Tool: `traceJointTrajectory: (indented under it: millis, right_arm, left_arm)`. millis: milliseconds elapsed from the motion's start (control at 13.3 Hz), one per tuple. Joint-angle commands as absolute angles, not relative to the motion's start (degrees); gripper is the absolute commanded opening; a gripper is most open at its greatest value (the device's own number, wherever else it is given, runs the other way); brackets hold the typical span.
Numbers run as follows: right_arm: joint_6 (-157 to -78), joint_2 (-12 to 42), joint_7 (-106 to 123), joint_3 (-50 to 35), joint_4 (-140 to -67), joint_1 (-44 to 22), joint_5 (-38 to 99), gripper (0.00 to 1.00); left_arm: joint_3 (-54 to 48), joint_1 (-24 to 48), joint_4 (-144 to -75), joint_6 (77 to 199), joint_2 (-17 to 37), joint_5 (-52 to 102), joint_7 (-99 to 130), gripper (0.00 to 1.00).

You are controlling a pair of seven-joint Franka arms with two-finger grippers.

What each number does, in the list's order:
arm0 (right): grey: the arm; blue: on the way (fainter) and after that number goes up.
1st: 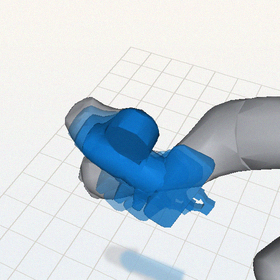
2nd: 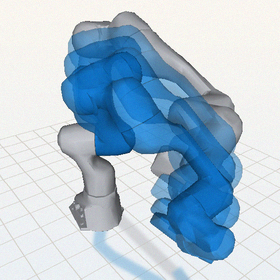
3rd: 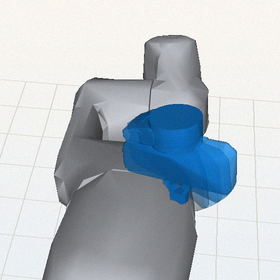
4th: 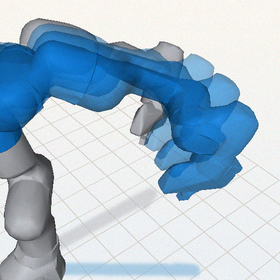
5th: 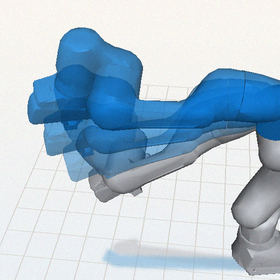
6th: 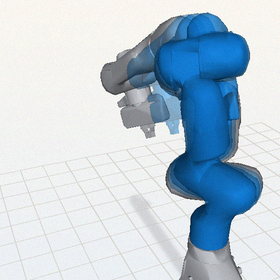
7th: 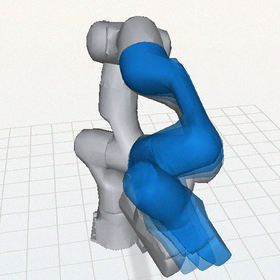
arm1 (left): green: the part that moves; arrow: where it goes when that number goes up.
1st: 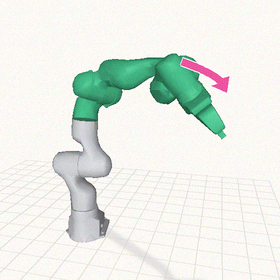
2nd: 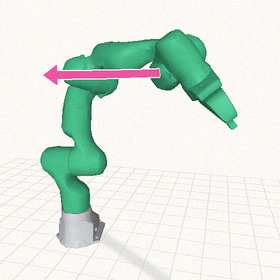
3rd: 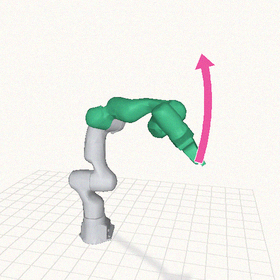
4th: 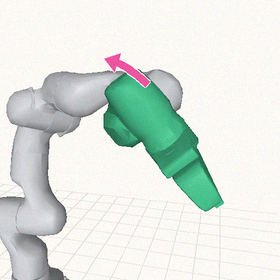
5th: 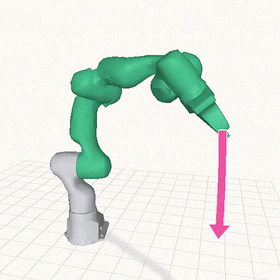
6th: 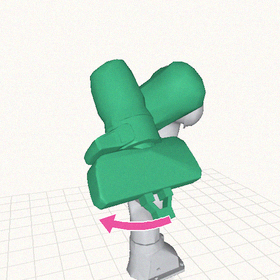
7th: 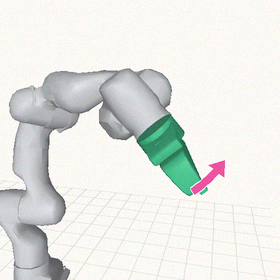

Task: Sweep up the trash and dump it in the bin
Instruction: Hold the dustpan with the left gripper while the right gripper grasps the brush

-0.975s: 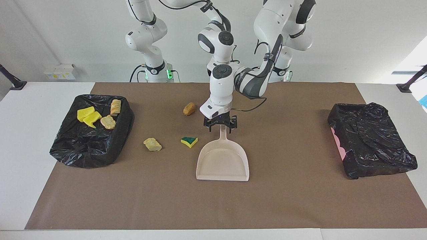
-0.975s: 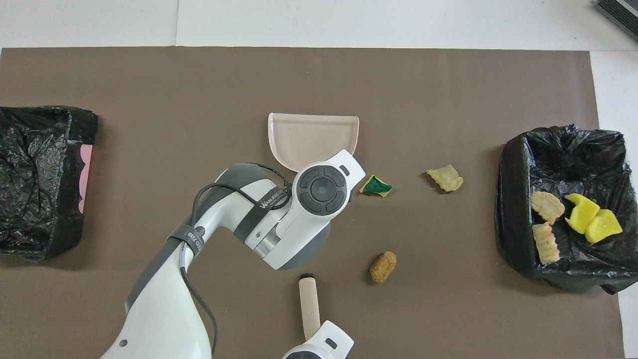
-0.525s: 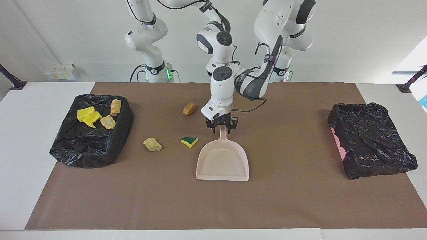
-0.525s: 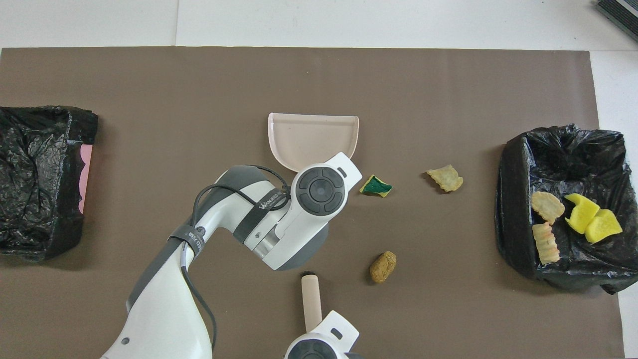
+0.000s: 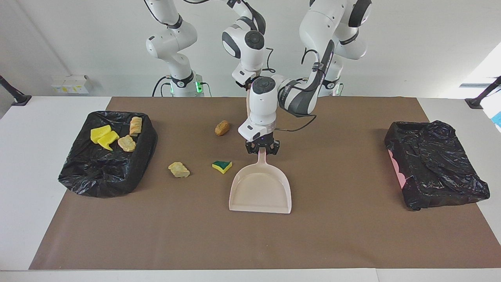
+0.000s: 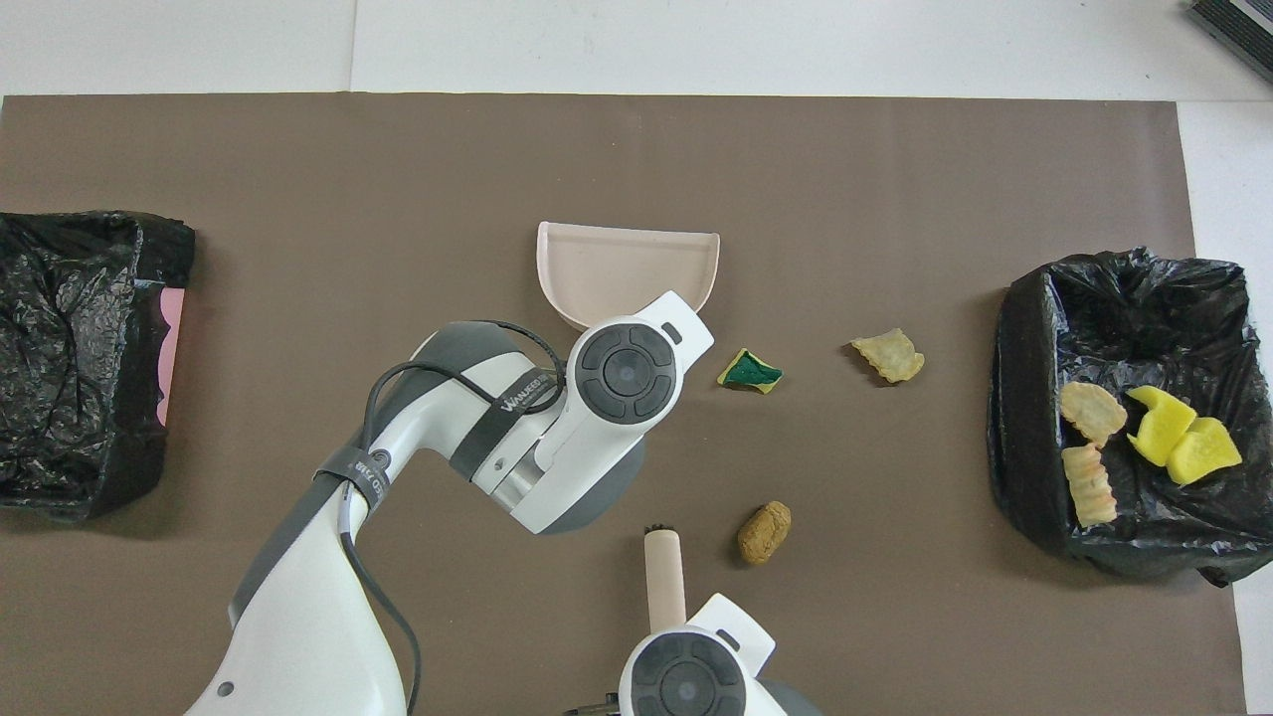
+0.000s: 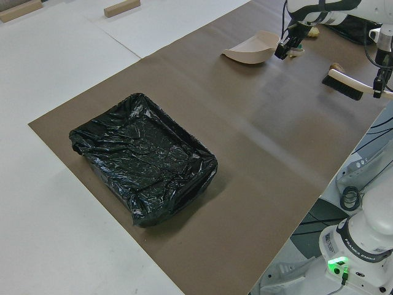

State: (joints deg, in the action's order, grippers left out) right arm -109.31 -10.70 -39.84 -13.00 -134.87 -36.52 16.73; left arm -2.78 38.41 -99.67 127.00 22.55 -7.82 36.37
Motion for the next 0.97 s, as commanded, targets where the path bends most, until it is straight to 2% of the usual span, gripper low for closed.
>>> traceJointTrajectory:
  millis: [0, 75, 150, 225, 450, 525, 600, 675, 750, 900]
  right_arm:
    - [-106.4, -15.2, -35.3, -12.8, -134.6, -30.9, 17.7, 0.00]
    - [-105.1, -15.6, -33.5, -12.7, -133.9, -28.7, 17.1, 0.00]
    - [-103.6, -15.6, -31.3, -12.6, -133.0, -26.6, 16.7, 0.00]
    - [-103.7, -15.7, -29.0, -12.6, -132.6, -24.0, 16.7, 0.00]
    - [-103.5, -15.3, -18.9, -12.7, -129.6, -15.1, 16.7, 0.00]
    - [-103.5, -15.3, -14.1, -12.7, -128.9, -11.6, 16.6, 0.00]
    - [-103.4, -15.0, -9.9, -12.7, -127.9, -7.8, 16.6, 0.00]
    - [-103.2, -14.4, -6.3, -12.7, -126.7, -4.4, 16.1, 0.00]
    - [-103.1, -13.3, -3.2, -12.7, -125.5, -2.0, 15.1, 0.00]
    - [-103.3, -9.9, -1.0, -12.7, -121.7, 1.0, 11.2, 0.00]
  left_arm:
    - [-2.8, 37.5, -101.2, 123.8, 19.7, -9.0, 32.3, 0.01]
    - [-2.9, 37.5, -102.0, 124.1, 19.3, -8.9, 32.1, 0.07]
    - [-2.9, 37.5, -103.1, 124.6, 18.9, -8.7, 32.0, 0.18]
    - [-3.0, 37.5, -103.7, 125.0, 18.6, -8.4, 31.6, 0.25]
    - [-3.1, 38.1, -105.5, 128.7, 19.3, -8.3, 28.7, 0.27]
    - [-3.1, 38.1, -105.7, 129.3, 19.3, -8.3, 28.6, 0.32]
    - [-3.1, 38.0, -105.7, 129.3, 19.3, -8.3, 28.1, 0.40]
    - [-3.1, 37.9, -105.7, 129.5, 19.4, -8.3, 27.6, 0.56]
    - [-3.1, 38.0, -106.0, 129.7, 19.3, -8.3, 27.6, 0.65]
    - [-3.1, 38.0, -106.3, 129.7, 19.2, -8.3, 27.5, 0.68]
